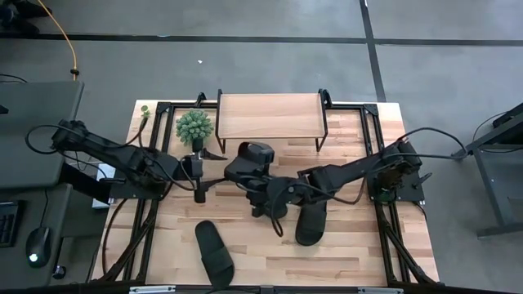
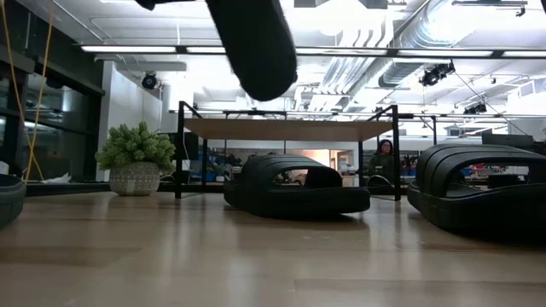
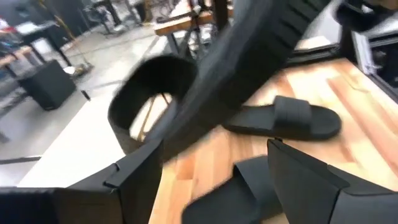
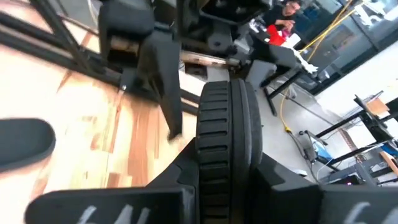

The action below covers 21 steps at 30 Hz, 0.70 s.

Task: Pick and place slides into the shelf
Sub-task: Put the black slide on the shelf

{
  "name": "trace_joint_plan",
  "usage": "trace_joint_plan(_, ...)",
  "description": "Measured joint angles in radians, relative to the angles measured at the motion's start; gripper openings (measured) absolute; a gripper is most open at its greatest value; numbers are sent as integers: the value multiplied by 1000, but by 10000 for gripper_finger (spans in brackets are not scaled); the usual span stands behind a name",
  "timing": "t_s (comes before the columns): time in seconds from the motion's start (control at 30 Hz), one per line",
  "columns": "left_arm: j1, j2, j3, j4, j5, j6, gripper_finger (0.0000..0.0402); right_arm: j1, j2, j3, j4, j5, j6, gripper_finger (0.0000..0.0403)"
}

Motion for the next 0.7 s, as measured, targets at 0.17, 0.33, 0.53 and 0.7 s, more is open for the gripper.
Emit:
trace_joint_plan(0.17, 0, -30, -1, -37, 16, -8, 265, -19, -37, 0, -79, -47, -9, 48)
trace_joint_plan(0.33, 0, -33, -1, -48, 22, -11, 261, -57, -64, 0, -130, -119, -9, 48)
trace_joint_plan(0.53, 0, -38, -1, -46, 18, -11, 251, -110, -109, 0, -206, -172, -48, 48)
trace_joint_plan(0.7, 0, -37, -1, -57, 18, -11, 241, -149, -135, 0, -237, -235, -144, 43)
